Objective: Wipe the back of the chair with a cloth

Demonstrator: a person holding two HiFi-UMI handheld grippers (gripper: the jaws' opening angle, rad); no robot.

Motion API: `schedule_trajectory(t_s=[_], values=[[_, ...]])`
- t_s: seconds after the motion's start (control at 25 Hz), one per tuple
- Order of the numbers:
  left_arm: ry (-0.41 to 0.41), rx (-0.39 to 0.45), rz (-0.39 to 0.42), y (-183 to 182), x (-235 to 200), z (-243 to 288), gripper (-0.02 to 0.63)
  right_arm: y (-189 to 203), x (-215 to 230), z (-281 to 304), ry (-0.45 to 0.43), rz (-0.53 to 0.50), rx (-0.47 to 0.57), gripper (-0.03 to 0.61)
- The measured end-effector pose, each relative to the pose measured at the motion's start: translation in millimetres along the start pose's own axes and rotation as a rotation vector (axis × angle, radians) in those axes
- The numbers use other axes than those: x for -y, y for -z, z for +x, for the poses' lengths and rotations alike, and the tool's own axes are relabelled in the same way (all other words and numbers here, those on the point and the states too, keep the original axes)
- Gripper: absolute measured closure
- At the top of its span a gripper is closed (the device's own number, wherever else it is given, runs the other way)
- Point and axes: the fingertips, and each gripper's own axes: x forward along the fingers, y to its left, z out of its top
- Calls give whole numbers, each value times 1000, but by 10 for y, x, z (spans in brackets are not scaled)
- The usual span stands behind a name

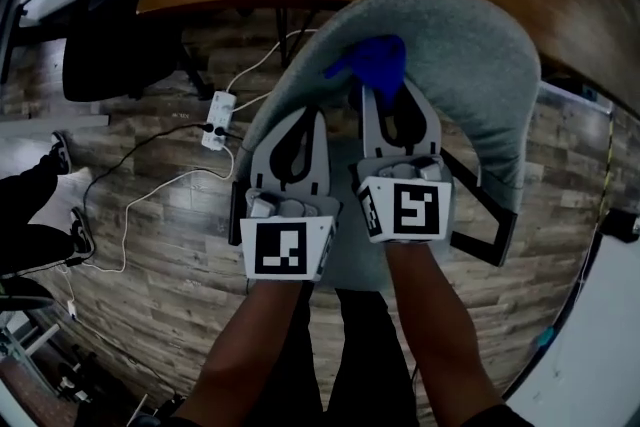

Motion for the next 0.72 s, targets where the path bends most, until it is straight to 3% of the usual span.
schedule_trajectory(t_s=[0.52,0.72], values=[[194,-20,54,61,928,344,606,41,1056,-462,232,101,17,468],[268,-28,93,95,1259,439,606,14,1328,-669,293,94,25,468]])
